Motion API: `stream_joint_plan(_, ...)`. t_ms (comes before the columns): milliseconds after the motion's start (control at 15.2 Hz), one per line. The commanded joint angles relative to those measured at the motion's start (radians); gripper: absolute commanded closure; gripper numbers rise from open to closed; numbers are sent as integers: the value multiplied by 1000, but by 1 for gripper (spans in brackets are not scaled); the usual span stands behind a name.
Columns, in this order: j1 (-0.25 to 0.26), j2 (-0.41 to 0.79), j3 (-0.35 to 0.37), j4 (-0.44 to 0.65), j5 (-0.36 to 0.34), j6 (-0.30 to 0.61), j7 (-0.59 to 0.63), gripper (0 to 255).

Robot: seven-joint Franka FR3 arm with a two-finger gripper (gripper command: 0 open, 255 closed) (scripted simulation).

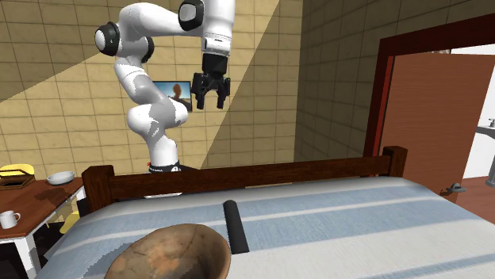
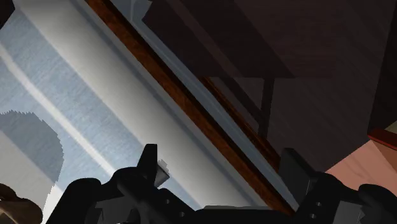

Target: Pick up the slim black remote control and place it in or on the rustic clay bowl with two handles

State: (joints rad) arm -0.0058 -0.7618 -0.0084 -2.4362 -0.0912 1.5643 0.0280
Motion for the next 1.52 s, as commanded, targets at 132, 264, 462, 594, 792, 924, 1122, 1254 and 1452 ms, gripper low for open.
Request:
stream_joint_plan(132,-21,72,-13,8,9,57,37,0)
stream_joint_plan(264,-41,146,-26,20,18,112,72,0)
stream_joint_plan(462,-69,258,-49,46,35,188,120,0)
stream_joint_plan(594,-85,333,-66,68,48,234,149,0)
stream_joint_plan(792,-108,446,-92,107,72,298,187,0)
stream_joint_plan(924,-123,520,-110,137,92,337,209,0)
stream_joint_plan(1122,-144,631,-138,186,127,387,237,0)
stream_joint_plan(1254,-158,704,-155,223,156,417,252,0)
stream_joint_plan(1452,-181,813,-180,281,204,454,270,0)
